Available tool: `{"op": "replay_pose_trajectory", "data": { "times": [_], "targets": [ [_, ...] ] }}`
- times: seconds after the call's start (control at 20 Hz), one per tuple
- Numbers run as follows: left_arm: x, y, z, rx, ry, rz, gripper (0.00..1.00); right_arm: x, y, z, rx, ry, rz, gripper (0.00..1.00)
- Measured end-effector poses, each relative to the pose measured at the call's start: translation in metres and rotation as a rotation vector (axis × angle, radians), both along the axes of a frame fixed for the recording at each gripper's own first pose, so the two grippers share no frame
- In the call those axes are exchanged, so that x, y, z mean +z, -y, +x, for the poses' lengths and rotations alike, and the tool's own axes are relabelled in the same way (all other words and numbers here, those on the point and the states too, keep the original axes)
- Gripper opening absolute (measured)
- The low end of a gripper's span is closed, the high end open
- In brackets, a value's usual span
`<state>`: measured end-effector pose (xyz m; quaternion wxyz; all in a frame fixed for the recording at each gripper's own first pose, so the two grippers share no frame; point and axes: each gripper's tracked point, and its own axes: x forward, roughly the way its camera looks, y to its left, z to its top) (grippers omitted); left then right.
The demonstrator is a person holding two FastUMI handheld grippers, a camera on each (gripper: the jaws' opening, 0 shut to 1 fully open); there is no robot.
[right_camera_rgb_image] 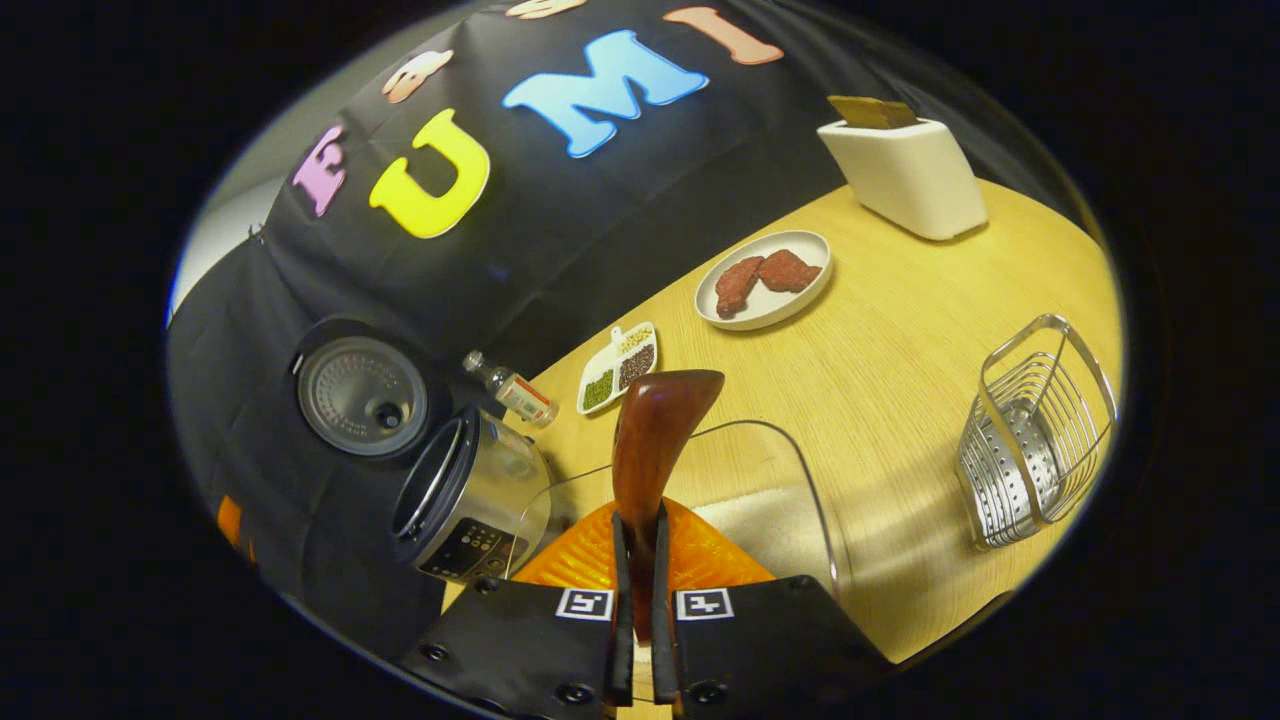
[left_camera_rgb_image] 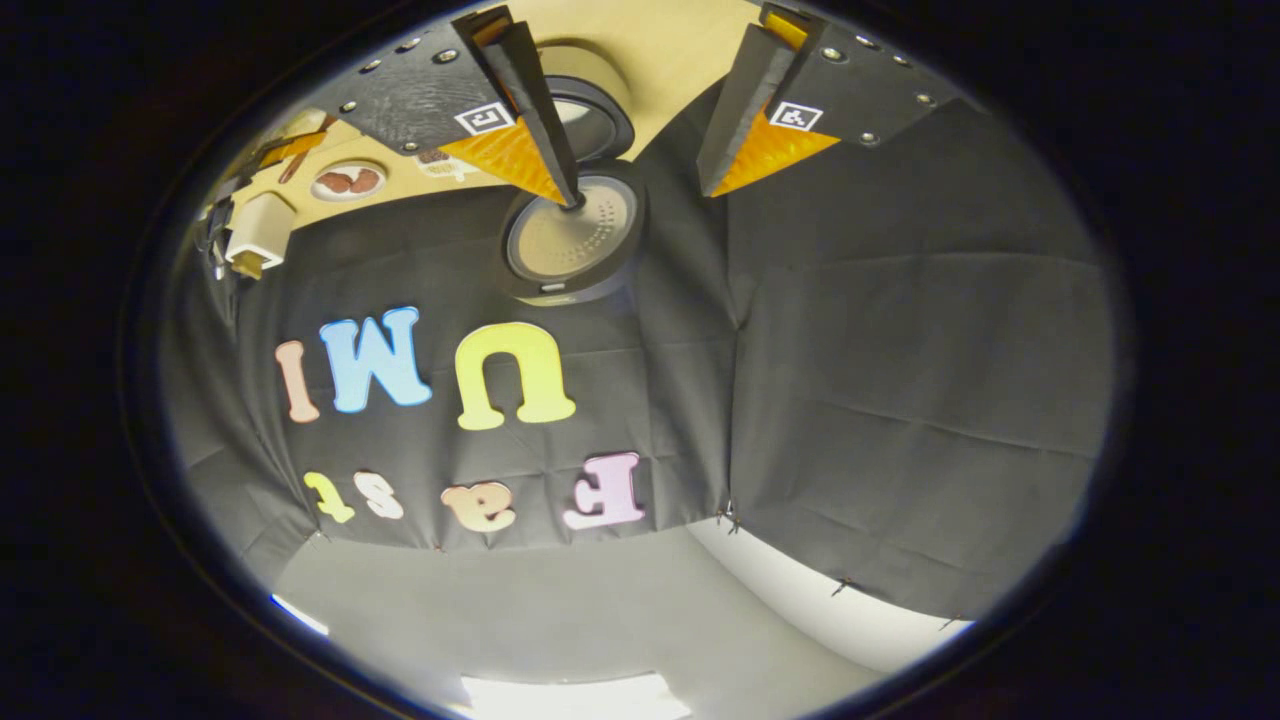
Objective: Close the left gripper, press the button to open the rice cooker; take a wooden spoon from the chopstick holder with the right hand, scoop a spoonful of rice and pour it into the rice cooker, then put the wooden spoon back into the chopstick holder.
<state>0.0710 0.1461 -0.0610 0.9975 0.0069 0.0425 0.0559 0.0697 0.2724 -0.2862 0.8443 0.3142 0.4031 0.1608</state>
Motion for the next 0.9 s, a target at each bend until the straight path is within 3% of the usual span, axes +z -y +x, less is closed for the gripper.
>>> {"op": "replay_pose_trajectory", "data": {
  "times": [0.35,0.4,0.9],
  "targets": [
    [0.004,0.005,0.003,-0.003,0.017,-0.012,0.76,0.04,0.012,0.023,-0.105,-0.061,0.198,0.09],
    [0.004,0.006,0.003,-0.005,0.019,-0.011,0.76,0.047,0.01,0.026,-0.112,-0.064,0.223,0.05],
    [0.006,-0.017,-0.005,0.036,0.027,-0.012,0.75,0.093,-0.044,0.052,-0.096,-0.11,0.399,0.08]
  ]
}}
